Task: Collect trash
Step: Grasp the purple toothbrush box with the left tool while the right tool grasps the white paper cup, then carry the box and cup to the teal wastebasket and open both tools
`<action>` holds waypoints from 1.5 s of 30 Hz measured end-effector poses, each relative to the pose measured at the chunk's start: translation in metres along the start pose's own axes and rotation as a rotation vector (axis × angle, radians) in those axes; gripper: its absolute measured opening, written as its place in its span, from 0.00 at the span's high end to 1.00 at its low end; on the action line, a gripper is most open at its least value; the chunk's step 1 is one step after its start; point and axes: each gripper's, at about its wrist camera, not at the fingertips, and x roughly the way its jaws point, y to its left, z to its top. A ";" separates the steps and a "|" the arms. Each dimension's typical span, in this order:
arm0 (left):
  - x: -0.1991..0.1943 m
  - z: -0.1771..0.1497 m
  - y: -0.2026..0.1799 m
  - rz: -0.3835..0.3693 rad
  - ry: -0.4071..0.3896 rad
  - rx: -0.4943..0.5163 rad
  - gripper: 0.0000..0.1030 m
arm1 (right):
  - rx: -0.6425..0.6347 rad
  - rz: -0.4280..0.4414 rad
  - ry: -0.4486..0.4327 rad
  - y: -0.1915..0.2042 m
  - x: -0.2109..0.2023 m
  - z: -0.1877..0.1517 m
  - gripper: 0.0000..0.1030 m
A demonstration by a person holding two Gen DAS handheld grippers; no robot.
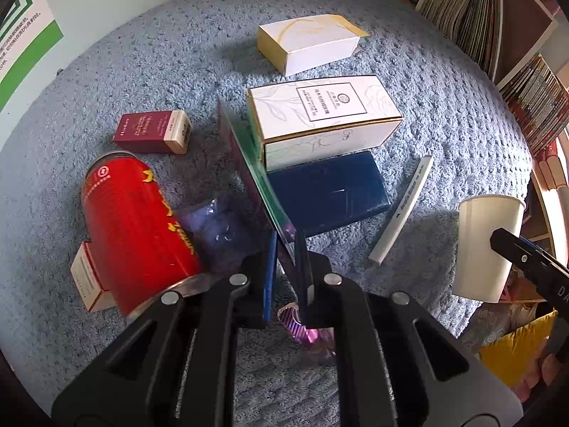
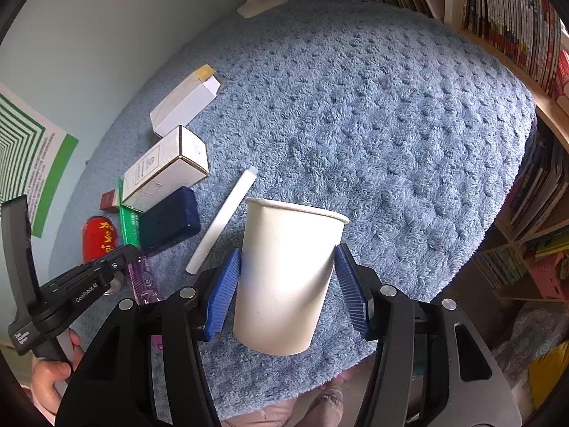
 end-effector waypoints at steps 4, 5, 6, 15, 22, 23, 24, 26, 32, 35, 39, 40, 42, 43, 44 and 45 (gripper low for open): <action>-0.011 -0.005 0.010 -0.005 -0.024 -0.021 0.96 | -0.015 0.020 -0.020 0.001 -0.013 -0.001 0.46; -0.014 -0.006 0.012 -0.007 -0.029 -0.029 0.96 | -0.016 0.026 -0.026 0.001 -0.017 -0.002 0.46; -0.017 -0.007 0.014 -0.012 -0.034 -0.035 0.96 | -0.015 0.029 -0.035 0.000 -0.021 -0.002 0.46; -0.050 -0.013 0.009 -0.025 -0.108 -0.015 0.97 | -0.029 0.051 -0.113 -0.002 -0.056 -0.002 0.46; -0.073 -0.016 -0.013 -0.046 -0.144 0.077 0.98 | -0.004 0.052 -0.175 -0.015 -0.086 -0.016 0.46; -0.075 -0.016 -0.019 -0.058 -0.143 0.095 0.98 | 0.005 0.046 -0.183 -0.019 -0.091 -0.019 0.46; -0.077 -0.017 -0.027 -0.068 -0.143 0.118 0.98 | 0.017 0.036 -0.193 -0.025 -0.095 -0.023 0.46; -0.081 -0.020 -0.045 -0.092 -0.142 0.171 0.97 | 0.051 0.025 -0.210 -0.038 -0.104 -0.032 0.46; -0.081 -0.042 -0.124 -0.171 -0.112 0.389 0.98 | 0.186 -0.033 -0.252 -0.092 -0.132 -0.070 0.46; -0.074 -0.060 -0.165 -0.212 -0.080 0.497 0.97 | 0.265 -0.074 -0.263 -0.124 -0.143 -0.095 0.46; -0.058 -0.090 -0.220 -0.260 -0.028 0.641 0.97 | 0.369 -0.120 -0.257 -0.164 -0.150 -0.133 0.46; -0.052 -0.099 -0.233 -0.271 -0.008 0.674 0.97 | 0.395 -0.127 -0.253 -0.173 -0.149 -0.143 0.46; -0.039 -0.117 -0.257 -0.297 0.036 0.733 0.98 | 0.454 -0.135 -0.238 -0.194 -0.146 -0.164 0.46; -0.032 -0.126 -0.268 -0.302 0.052 0.763 0.98 | 0.483 -0.138 -0.230 -0.204 -0.143 -0.174 0.46; -0.026 -0.136 -0.278 -0.311 0.071 0.789 0.97 | 0.512 -0.138 -0.222 -0.214 -0.138 -0.184 0.46; -0.017 -0.146 -0.288 -0.323 0.097 0.810 0.98 | 0.542 -0.137 -0.212 -0.223 -0.134 -0.194 0.46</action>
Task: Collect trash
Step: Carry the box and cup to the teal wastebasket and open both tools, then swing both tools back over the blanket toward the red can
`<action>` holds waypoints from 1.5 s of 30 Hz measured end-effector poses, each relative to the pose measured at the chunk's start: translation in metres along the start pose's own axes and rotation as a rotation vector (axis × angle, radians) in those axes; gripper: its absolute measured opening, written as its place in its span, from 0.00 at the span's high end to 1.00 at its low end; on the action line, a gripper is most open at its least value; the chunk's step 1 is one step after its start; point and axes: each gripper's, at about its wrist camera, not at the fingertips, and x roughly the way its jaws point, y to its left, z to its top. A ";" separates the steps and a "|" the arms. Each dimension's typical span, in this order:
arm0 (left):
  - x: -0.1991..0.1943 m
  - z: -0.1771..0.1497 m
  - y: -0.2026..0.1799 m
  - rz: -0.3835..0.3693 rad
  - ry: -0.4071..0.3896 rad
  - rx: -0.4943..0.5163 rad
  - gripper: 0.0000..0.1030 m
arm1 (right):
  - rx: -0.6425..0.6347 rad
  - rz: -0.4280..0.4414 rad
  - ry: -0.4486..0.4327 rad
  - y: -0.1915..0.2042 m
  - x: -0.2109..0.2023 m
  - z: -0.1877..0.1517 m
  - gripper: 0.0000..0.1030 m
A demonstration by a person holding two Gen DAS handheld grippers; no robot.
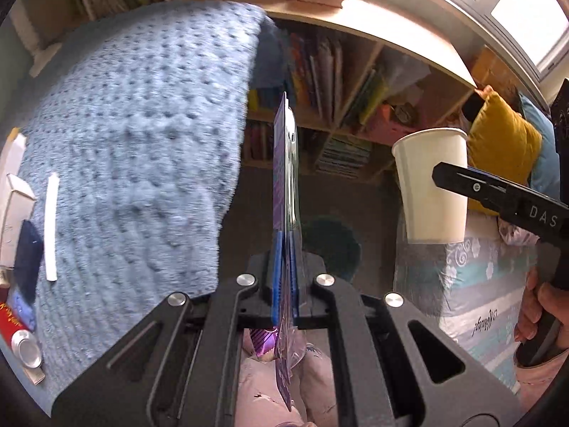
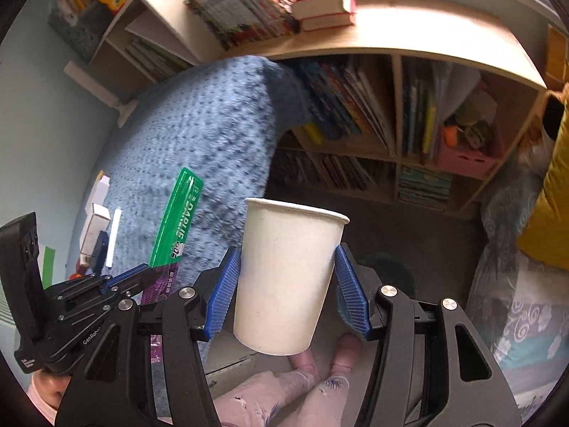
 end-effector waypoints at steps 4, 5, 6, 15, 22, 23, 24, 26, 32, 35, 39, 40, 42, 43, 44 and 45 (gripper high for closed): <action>0.053 -0.001 -0.034 -0.067 0.092 0.056 0.98 | 0.109 -0.015 0.047 -0.047 0.029 -0.020 0.46; 0.065 -0.001 -0.041 -0.074 0.109 0.070 0.97 | 0.135 -0.012 0.059 -0.059 0.038 -0.026 0.46; 0.080 -0.001 -0.048 -0.079 0.128 0.088 0.97 | 0.161 -0.010 0.071 -0.070 0.046 -0.031 0.46; 0.207 -0.023 -0.081 -0.108 0.315 0.138 0.97 | 0.350 -0.002 0.135 -0.153 0.124 -0.079 0.45; 0.273 -0.039 -0.096 -0.097 0.389 0.188 0.97 | 0.433 0.008 0.166 -0.191 0.177 -0.105 0.44; 0.281 -0.041 -0.097 -0.096 0.401 0.189 0.97 | 0.443 0.008 0.169 -0.195 0.182 -0.108 0.41; 0.289 -0.044 -0.097 -0.093 0.414 0.187 0.94 | 0.450 0.004 0.174 -0.199 0.187 -0.110 0.40; 0.304 -0.045 -0.097 -0.073 0.432 0.183 0.68 | 0.460 0.003 0.185 -0.206 0.197 -0.114 0.32; 0.321 -0.049 -0.095 -0.022 0.432 0.224 0.57 | 0.480 -0.004 0.179 -0.224 0.200 -0.122 0.32; 0.313 -0.049 -0.093 0.001 0.408 0.239 0.48 | 0.475 -0.010 0.174 -0.230 0.195 -0.123 0.32; 0.303 -0.047 -0.090 0.013 0.395 0.248 0.45 | 0.464 -0.016 0.167 -0.231 0.183 -0.120 0.30; 0.298 -0.047 -0.091 0.019 0.387 0.256 0.45 | 0.461 -0.014 0.159 -0.230 0.178 -0.118 0.29; 0.284 -0.044 -0.092 0.025 0.368 0.266 0.44 | 0.446 0.002 0.134 -0.226 0.165 -0.114 0.28; 0.275 -0.043 -0.092 0.025 0.360 0.267 0.41 | 0.435 0.007 0.122 -0.223 0.157 -0.111 0.27; 0.265 -0.041 -0.092 0.025 0.349 0.267 0.39 | 0.415 0.009 0.111 -0.218 0.147 -0.107 0.27; 0.251 -0.040 -0.092 0.021 0.331 0.270 0.38 | 0.395 0.011 0.102 -0.213 0.138 -0.105 0.24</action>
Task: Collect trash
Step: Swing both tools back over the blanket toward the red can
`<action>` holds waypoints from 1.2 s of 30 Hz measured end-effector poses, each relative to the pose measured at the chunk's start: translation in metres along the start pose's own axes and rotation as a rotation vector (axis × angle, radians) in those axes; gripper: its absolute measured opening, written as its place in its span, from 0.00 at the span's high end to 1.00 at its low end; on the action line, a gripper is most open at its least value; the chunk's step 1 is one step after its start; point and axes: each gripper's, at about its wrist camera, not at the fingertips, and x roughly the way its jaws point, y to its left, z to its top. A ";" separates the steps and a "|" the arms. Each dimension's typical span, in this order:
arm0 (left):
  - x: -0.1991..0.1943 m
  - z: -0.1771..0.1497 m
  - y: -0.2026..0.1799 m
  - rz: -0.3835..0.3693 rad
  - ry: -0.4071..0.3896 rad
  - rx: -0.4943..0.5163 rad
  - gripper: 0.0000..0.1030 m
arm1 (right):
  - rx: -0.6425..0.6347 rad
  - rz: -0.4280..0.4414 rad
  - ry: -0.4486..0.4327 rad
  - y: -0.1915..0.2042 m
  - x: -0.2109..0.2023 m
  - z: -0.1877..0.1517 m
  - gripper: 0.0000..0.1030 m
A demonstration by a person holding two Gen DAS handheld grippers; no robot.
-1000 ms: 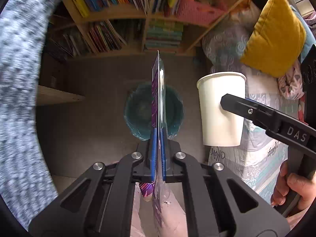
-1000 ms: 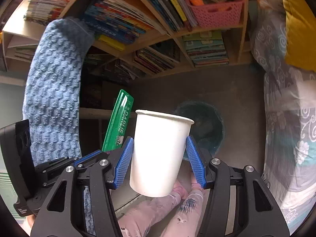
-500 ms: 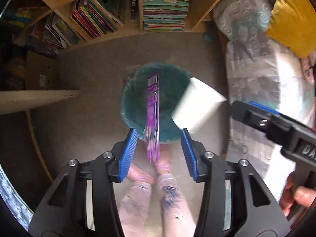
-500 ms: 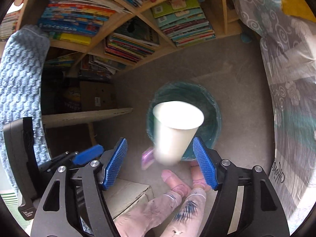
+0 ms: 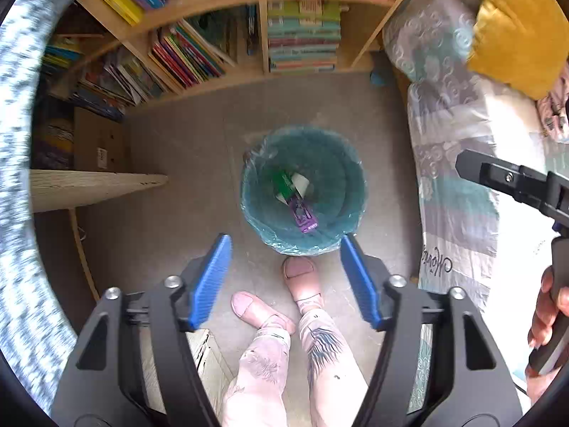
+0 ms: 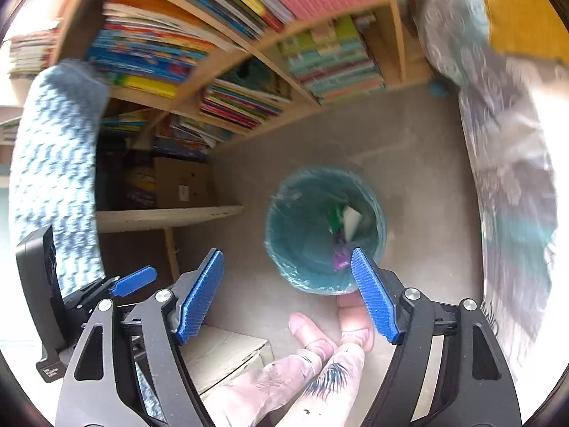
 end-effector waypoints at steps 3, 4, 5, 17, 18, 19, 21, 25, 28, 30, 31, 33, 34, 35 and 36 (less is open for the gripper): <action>-0.040 -0.007 0.002 0.013 -0.059 0.008 0.34 | -0.072 0.019 -0.037 0.025 -0.035 0.001 0.18; -0.055 -0.010 0.004 0.016 -0.078 0.005 0.30 | -0.100 0.027 -0.048 0.035 -0.047 0.002 0.17; -0.070 -0.012 0.007 0.021 -0.098 0.000 0.28 | -0.132 0.031 -0.057 0.046 -0.059 0.003 0.16; -0.232 -0.083 0.104 0.115 -0.310 -0.295 0.13 | -0.602 0.153 -0.085 0.228 -0.147 -0.003 0.11; -0.242 -0.091 0.111 0.129 -0.321 -0.322 0.12 | -0.647 0.163 -0.082 0.246 -0.149 -0.004 0.11; -0.252 -0.101 0.120 0.144 -0.333 -0.351 0.11 | -0.695 0.176 -0.078 0.264 -0.151 -0.008 0.11; -0.269 -0.120 0.137 0.172 -0.352 -0.412 0.11 | -0.776 0.215 -0.067 0.297 -0.153 -0.016 0.11; -0.298 -0.164 0.173 0.228 -0.389 -0.540 0.08 | -0.916 0.288 -0.040 0.359 -0.150 -0.034 0.11; -0.311 -0.200 0.200 0.269 -0.400 -0.631 0.08 | -1.012 0.327 -0.005 0.404 -0.142 -0.052 0.11; -0.319 -0.223 0.217 0.288 -0.408 -0.690 0.08 | -1.072 0.353 0.012 0.430 -0.138 -0.064 0.11; -0.323 -0.232 0.224 0.300 -0.411 -0.717 0.08 | -1.096 0.364 0.021 0.441 -0.136 -0.071 0.11; -0.330 -0.249 0.238 0.322 -0.419 -0.766 0.08 | -1.144 0.382 0.039 0.465 -0.132 -0.085 0.11; -0.333 -0.258 0.244 0.338 -0.423 -0.791 0.08 | -1.167 0.391 0.049 0.475 -0.130 -0.090 0.11; -0.335 -0.266 0.248 0.348 -0.427 -0.812 0.08 | -1.188 0.399 0.058 0.485 -0.129 -0.096 0.11; -0.338 -0.274 0.253 0.352 -0.430 -0.835 0.08 | -1.208 0.404 0.066 0.494 -0.127 -0.102 0.11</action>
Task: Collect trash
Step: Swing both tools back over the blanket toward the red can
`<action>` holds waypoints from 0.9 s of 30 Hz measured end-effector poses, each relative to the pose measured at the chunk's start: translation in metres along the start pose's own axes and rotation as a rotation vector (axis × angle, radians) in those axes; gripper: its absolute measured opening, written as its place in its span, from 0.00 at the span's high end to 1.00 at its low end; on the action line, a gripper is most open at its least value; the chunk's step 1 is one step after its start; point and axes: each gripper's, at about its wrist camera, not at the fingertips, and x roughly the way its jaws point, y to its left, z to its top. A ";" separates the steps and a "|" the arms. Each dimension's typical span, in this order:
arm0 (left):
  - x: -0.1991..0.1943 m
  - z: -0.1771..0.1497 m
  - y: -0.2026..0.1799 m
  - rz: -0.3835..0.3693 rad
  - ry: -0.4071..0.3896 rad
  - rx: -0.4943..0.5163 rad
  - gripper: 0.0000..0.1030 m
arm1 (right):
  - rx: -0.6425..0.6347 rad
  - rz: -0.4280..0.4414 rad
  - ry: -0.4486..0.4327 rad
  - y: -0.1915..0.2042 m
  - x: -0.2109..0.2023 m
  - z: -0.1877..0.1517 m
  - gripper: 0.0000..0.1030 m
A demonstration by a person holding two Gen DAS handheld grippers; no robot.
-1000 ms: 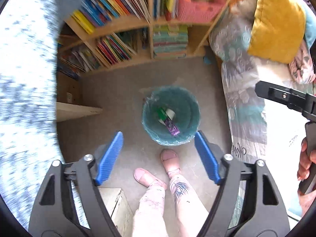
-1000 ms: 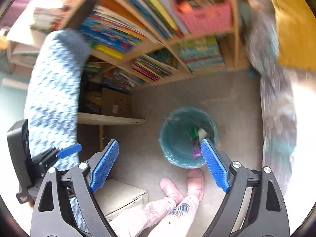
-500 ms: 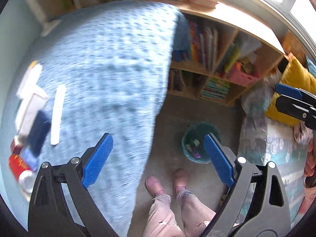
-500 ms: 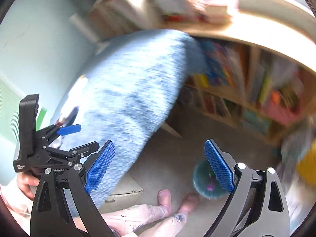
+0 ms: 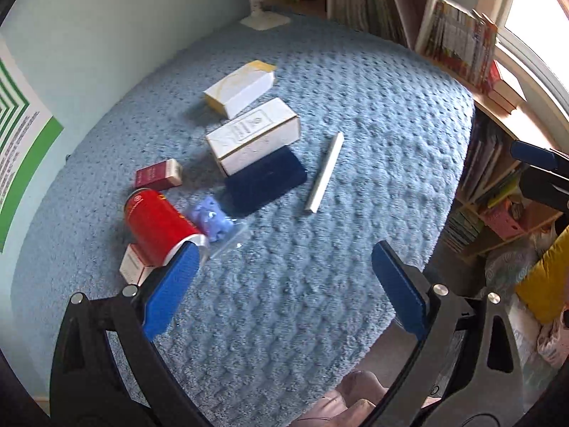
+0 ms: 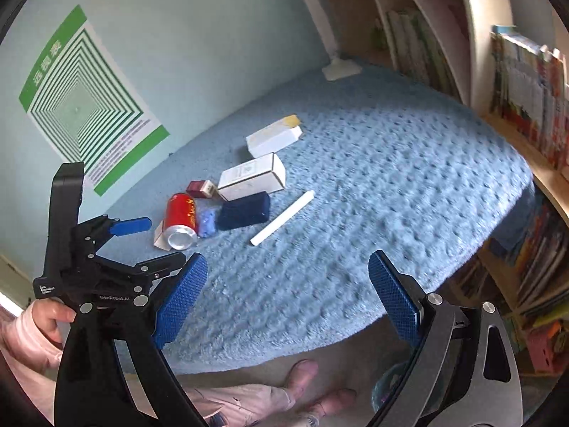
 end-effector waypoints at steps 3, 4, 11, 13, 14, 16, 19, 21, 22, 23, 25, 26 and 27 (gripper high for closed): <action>-0.003 -0.004 0.021 0.010 0.001 -0.051 0.07 | -0.058 0.022 0.019 0.018 0.014 0.015 0.11; -0.004 -0.006 0.025 0.020 -0.001 -0.064 0.07 | -0.073 0.029 0.026 0.022 0.018 0.019 0.11; -0.006 -0.011 0.063 0.059 0.003 -0.167 0.07 | -0.159 0.072 0.083 0.048 0.043 0.042 0.11; -0.004 -0.011 0.072 0.063 0.002 -0.187 0.07 | -0.190 0.073 0.093 0.055 0.051 0.048 0.11; -0.003 -0.011 0.076 0.068 0.003 -0.196 0.07 | -0.202 0.071 0.098 0.057 0.055 0.051 0.11; 0.000 -0.011 0.084 0.074 0.011 -0.215 0.07 | -0.208 0.077 0.104 0.061 0.062 0.057 0.11; 0.004 -0.012 0.095 0.070 0.020 -0.249 0.07 | -0.239 0.078 0.125 0.068 0.076 0.065 0.11; 0.008 -0.011 0.101 0.066 0.022 -0.268 0.07 | -0.273 0.073 0.137 0.072 0.086 0.070 0.11; 0.011 -0.011 0.103 0.069 0.025 -0.275 0.07 | -0.285 0.072 0.145 0.073 0.090 0.073 0.11; 0.014 -0.011 0.105 0.072 0.032 -0.283 0.06 | -0.292 0.077 0.153 0.073 0.095 0.075 0.11; 0.020 -0.011 0.108 0.074 0.047 -0.298 0.07 | -0.308 0.088 0.175 0.074 0.104 0.080 0.11; 0.023 -0.012 0.109 0.076 0.060 -0.310 0.06 | -0.320 0.095 0.188 0.074 0.110 0.083 0.11; 0.026 -0.012 0.110 0.072 0.069 -0.323 0.06 | -0.339 0.103 0.202 0.073 0.116 0.086 0.11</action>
